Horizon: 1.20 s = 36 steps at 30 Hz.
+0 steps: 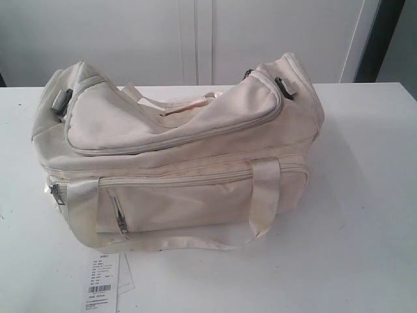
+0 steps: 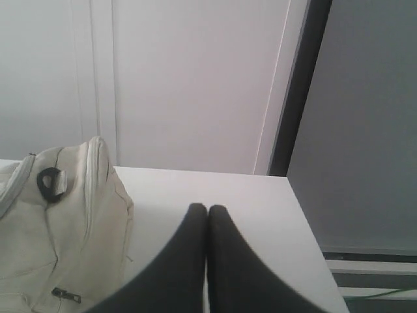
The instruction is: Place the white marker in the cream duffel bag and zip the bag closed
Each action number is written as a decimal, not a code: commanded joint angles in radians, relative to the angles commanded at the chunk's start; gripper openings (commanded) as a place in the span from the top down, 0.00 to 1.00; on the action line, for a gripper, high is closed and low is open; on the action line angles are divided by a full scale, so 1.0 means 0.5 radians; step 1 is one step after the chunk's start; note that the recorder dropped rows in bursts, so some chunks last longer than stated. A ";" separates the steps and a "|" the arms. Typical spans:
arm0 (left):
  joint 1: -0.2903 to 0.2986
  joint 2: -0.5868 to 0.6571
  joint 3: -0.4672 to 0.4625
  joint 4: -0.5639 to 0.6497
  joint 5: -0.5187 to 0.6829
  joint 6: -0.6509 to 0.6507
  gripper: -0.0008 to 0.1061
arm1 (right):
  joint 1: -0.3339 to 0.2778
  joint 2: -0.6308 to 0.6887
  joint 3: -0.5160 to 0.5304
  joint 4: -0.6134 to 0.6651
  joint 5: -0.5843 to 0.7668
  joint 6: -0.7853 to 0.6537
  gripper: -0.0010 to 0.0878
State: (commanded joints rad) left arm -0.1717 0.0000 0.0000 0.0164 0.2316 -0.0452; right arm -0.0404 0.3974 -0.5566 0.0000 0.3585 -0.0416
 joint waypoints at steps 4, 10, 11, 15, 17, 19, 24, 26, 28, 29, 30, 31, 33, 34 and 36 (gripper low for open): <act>0.000 0.000 0.000 0.000 0.000 0.000 0.99 | 0.000 -0.089 0.101 0.000 0.000 0.000 0.99; 0.000 0.000 0.000 0.000 0.000 0.000 0.99 | 0.000 -0.206 0.261 0.000 0.000 0.000 0.99; 0.000 0.000 0.000 0.000 0.000 0.000 0.99 | 0.000 -0.227 0.289 0.000 0.000 0.000 0.99; 0.000 0.000 0.000 0.000 0.000 0.000 0.99 | 0.000 -0.330 0.450 0.011 -0.004 0.000 0.99; 0.000 0.000 0.000 0.000 0.000 0.000 0.99 | 0.000 -0.392 0.530 0.011 -0.004 0.000 0.99; 0.000 0.000 0.000 0.000 0.000 0.000 0.99 | 0.000 -0.451 0.604 0.011 -0.004 0.000 0.99; 0.000 0.000 0.000 0.000 0.003 0.000 0.99 | 0.000 -0.611 0.763 0.014 -0.007 0.000 0.99; 0.000 0.000 0.000 0.000 0.003 0.000 0.99 | 0.000 -0.650 0.817 0.014 -0.017 0.000 0.99; 0.000 0.000 0.000 0.000 0.003 0.000 0.99 | 0.000 -0.676 0.867 0.014 -0.017 0.000 0.99; 0.000 0.000 0.000 0.000 0.003 0.000 0.99 | 0.000 -0.686 0.885 0.014 -0.017 0.000 0.99; 0.000 0.000 0.000 0.000 0.003 0.000 0.99 | 0.000 -0.693 0.901 0.014 -0.017 0.000 0.99; 0.000 0.000 0.000 0.000 0.003 0.000 0.99 | 0.000 -0.702 0.911 0.014 -0.017 0.000 0.99; 0.000 0.000 0.000 0.000 0.003 0.000 0.99 | 0.000 -0.716 0.944 0.014 -0.017 0.000 0.99; 0.000 0.000 0.000 0.000 0.003 0.000 0.99 | 0.000 -0.717 0.959 0.014 -0.021 0.000 0.99; 0.000 0.000 0.000 0.000 0.003 0.000 0.99 | 0.000 -0.724 0.989 0.014 -0.021 0.000 0.99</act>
State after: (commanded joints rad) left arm -0.1717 0.0000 0.0000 0.0164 0.2333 -0.0452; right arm -0.0404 0.0352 -0.0621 0.0070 0.3482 -0.0416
